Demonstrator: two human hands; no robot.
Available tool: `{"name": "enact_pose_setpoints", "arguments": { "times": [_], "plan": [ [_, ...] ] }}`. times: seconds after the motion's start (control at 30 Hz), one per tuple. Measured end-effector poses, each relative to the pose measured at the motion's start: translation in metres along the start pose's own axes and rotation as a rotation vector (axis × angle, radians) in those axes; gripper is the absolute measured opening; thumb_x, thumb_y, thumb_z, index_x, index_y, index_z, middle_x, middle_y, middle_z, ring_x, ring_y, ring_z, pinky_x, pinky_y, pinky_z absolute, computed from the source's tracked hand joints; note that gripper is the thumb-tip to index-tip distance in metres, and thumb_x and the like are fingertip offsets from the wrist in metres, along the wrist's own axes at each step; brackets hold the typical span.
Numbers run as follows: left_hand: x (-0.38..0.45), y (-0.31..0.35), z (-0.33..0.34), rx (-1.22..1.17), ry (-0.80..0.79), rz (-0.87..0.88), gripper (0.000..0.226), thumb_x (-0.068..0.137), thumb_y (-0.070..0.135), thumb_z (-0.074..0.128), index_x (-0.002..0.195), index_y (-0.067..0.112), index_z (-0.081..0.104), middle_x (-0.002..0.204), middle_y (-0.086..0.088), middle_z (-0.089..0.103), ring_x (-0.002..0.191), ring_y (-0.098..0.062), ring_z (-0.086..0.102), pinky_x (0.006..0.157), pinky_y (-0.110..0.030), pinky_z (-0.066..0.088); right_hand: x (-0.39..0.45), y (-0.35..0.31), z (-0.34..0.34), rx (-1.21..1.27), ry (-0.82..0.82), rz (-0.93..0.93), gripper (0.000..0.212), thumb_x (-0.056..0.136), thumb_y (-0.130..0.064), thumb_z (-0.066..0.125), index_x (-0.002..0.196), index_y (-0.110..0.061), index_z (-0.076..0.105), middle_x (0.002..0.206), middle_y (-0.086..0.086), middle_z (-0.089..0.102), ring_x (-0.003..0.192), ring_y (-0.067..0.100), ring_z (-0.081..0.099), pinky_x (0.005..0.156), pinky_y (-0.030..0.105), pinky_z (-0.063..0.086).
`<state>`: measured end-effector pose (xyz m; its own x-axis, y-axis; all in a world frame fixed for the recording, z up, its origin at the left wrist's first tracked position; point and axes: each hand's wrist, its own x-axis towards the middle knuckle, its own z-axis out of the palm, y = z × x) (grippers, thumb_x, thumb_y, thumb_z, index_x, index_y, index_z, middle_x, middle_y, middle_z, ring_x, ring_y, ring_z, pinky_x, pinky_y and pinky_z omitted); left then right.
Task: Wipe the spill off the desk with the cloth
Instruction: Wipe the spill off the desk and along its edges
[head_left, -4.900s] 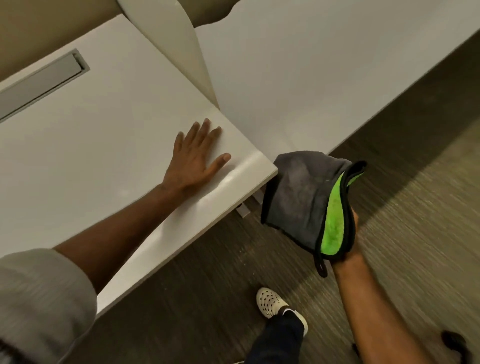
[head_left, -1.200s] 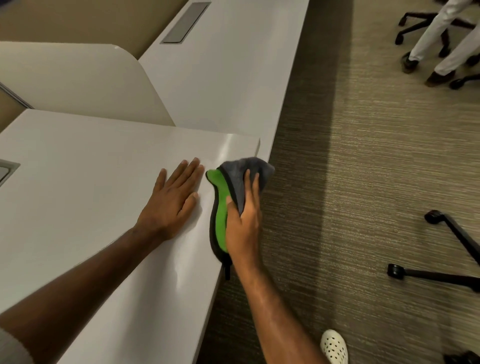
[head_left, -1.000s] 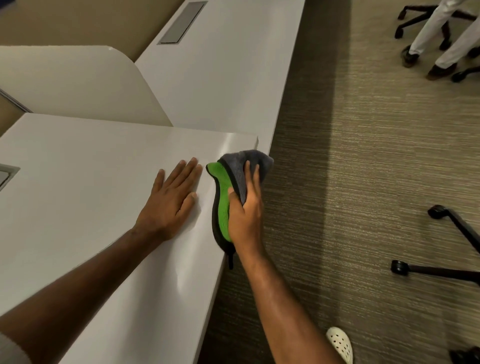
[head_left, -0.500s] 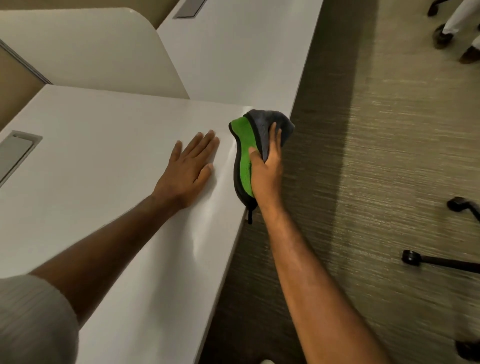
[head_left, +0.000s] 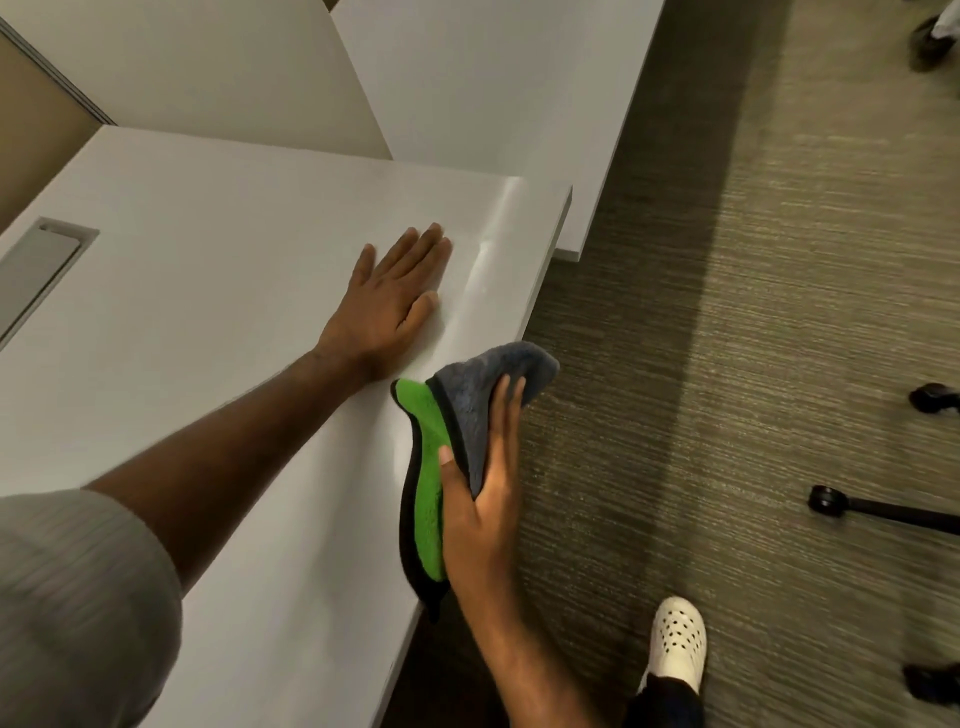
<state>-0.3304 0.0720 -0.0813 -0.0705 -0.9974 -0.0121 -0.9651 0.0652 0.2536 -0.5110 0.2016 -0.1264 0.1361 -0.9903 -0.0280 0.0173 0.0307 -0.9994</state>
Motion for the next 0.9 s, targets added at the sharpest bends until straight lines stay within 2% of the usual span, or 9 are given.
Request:
{"name": "enact_pose_setpoints", "arguments": {
  "times": [0.1, 0.2, 0.43, 0.5, 0.6, 0.67, 0.77, 0.9],
  "plan": [
    [0.000, 0.002, -0.002, 0.005, -0.004, -0.004, 0.062, 0.101, 0.034, 0.022, 0.162, 0.026, 0.013, 0.170, 0.007, 0.005, 0.157, -0.011, -0.001, 0.126, -0.051, 0.000, -0.014, 0.001, -0.001, -0.041, -0.019, -0.023, 0.079, 0.102, -0.027, 0.055, 0.162, -0.038, 0.004, 0.171, -0.016, -0.004, 0.158, 0.007, -0.004, 0.120, 0.007, 0.003],
    [0.000, 0.002, -0.002, 0.011, -0.005, -0.003, 0.062, 0.101, 0.034, 0.022, 0.162, 0.025, 0.013, 0.170, 0.007, 0.006, 0.157, -0.011, -0.001, 0.126, -0.052, 0.000, -0.012, 0.002, -0.001, -0.058, -0.023, -0.028, 0.081, 0.102, -0.019, 0.057, 0.163, -0.033, 0.006, 0.172, -0.013, -0.005, 0.158, 0.008, -0.004, 0.120, 0.007, 0.002],
    [0.002, -0.001, 0.001, 0.021, 0.001, -0.001, 0.060, 0.103, 0.034, 0.022, 0.162, 0.028, 0.012, 0.170, 0.008, 0.005, 0.157, -0.009, -0.003, 0.127, -0.051, 0.000, -0.005, 0.005, -0.002, -0.067, -0.023, -0.052, 0.080, 0.102, -0.015, 0.058, 0.163, -0.030, 0.008, 0.172, -0.013, -0.004, 0.159, 0.011, -0.004, 0.122, 0.010, 0.003],
    [0.001, 0.000, 0.002, 0.006, 0.011, -0.010, 0.061, 0.102, 0.034, 0.022, 0.162, 0.027, 0.013, 0.170, 0.008, 0.006, 0.157, -0.009, -0.002, 0.127, -0.050, -0.001, 0.004, 0.005, -0.003, -0.059, -0.018, -0.059, 0.079, 0.102, -0.015, 0.058, 0.163, -0.029, 0.009, 0.172, -0.013, -0.004, 0.159, 0.012, -0.004, 0.125, 0.016, 0.004],
    [0.001, 0.000, 0.001, -0.006, 0.012, -0.007, 0.062, 0.101, 0.036, 0.021, 0.162, 0.027, 0.014, 0.170, 0.008, 0.007, 0.157, -0.009, -0.001, 0.127, -0.049, -0.002, 0.024, 0.004, -0.006, -0.079, -0.016, -0.048, 0.077, 0.103, -0.023, 0.055, 0.163, -0.034, 0.007, 0.171, -0.017, -0.005, 0.159, 0.012, -0.006, 0.127, 0.033, -0.001],
    [0.001, 0.000, 0.000, -0.003, 0.006, -0.003, 0.062, 0.102, 0.037, 0.021, 0.162, 0.026, 0.014, 0.170, 0.008, 0.006, 0.157, -0.010, -0.001, 0.127, -0.049, -0.003, 0.041, 0.002, -0.009, -0.089, -0.015, -0.028, 0.076, 0.103, -0.029, 0.053, 0.161, -0.040, 0.005, 0.170, -0.020, -0.005, 0.159, 0.012, -0.009, 0.125, 0.033, -0.005],
    [0.002, -0.001, 0.001, 0.000, 0.005, -0.004, 0.062, 0.102, 0.040, 0.019, 0.162, 0.026, 0.013, 0.170, 0.007, 0.005, 0.157, -0.010, -0.002, 0.127, -0.050, -0.002, 0.071, 0.000, -0.014, -0.108, -0.007, -0.012, 0.075, 0.101, -0.036, 0.050, 0.162, -0.039, 0.005, 0.170, -0.019, -0.005, 0.159, 0.014, -0.009, 0.127, 0.044, -0.008],
    [0.002, -0.002, 0.002, 0.002, 0.015, 0.013, 0.061, 0.103, 0.041, 0.018, 0.162, 0.026, 0.013, 0.170, 0.008, 0.006, 0.157, -0.009, -0.002, 0.127, -0.050, -0.001, 0.110, -0.003, -0.019, -0.107, 0.025, -0.026, 0.074, 0.100, -0.038, 0.049, 0.162, -0.038, 0.009, 0.172, -0.014, -0.001, 0.159, 0.013, -0.002, 0.128, 0.059, 0.006]
  ]
}}
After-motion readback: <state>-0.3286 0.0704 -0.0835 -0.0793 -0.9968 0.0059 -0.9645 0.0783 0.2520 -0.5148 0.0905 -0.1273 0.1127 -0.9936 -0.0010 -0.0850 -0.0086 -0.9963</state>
